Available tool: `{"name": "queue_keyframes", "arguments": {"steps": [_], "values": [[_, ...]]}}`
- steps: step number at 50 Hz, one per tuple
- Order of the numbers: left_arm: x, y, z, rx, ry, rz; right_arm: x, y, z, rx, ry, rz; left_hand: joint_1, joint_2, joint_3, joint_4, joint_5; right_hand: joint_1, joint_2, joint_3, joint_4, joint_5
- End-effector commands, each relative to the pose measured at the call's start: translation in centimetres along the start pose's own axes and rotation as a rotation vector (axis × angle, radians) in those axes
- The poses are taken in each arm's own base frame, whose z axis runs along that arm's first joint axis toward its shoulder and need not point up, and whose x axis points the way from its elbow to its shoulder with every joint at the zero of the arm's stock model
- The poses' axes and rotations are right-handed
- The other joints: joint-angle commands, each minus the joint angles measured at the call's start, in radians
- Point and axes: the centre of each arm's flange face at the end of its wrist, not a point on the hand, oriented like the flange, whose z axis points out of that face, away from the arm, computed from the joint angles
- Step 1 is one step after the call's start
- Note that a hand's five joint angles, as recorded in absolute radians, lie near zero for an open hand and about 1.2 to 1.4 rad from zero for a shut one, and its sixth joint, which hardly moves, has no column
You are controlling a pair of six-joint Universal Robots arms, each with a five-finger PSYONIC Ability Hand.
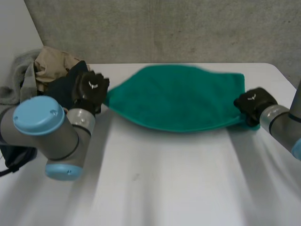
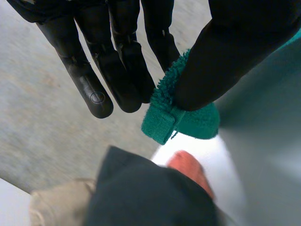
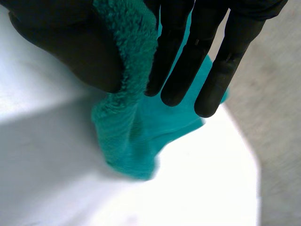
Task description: Fold the laundry.
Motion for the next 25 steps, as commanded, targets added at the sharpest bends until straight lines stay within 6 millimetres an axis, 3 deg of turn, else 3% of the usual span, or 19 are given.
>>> {"name": "queue_keyframes", "arguments": {"steps": [1,4,7,16,25], "values": [[0.6,1.1,-1.7,-0.045,0.037,0.009,0.7,1.8,-0.2,-0.06,0.002,0.194,0.24,0.196,0.198,0.196,0.238,-0.249,-0.307,-0.323,-0.328,-0.317],[-0.3,0.2,-2.3,-0.03,0.022,0.006,1.9,1.9,-1.3,-0.097,-0.005,0.219,0.24,0.196,0.198,0.196,0.238,-0.576,-0.634,-0.65,-0.655,-0.644],[-1.0,-0.1,-2.7,-0.025,0.011,0.005,3.3,1.6,-2.5,-0.129,-0.011,0.245,0.24,0.196,0.198,0.196,0.238,-0.662,-0.721,-0.736,-0.742,-0.731],[-1.9,-0.5,-3.1,-0.01,0.023,-0.005,5.3,1.8,-3.5,-0.124,-0.076,0.267,0.24,0.196,0.198,0.196,0.238,-0.619,-0.677,-0.692,-0.698,-0.687],[-1.8,0.3,-3.2,-0.038,0.034,-0.048,5.4,1.6,-3.7,0.01,-0.177,-0.042,0.24,0.196,0.198,0.196,0.238,-0.56,-0.618,-0.634,-0.639,-0.628]]}}
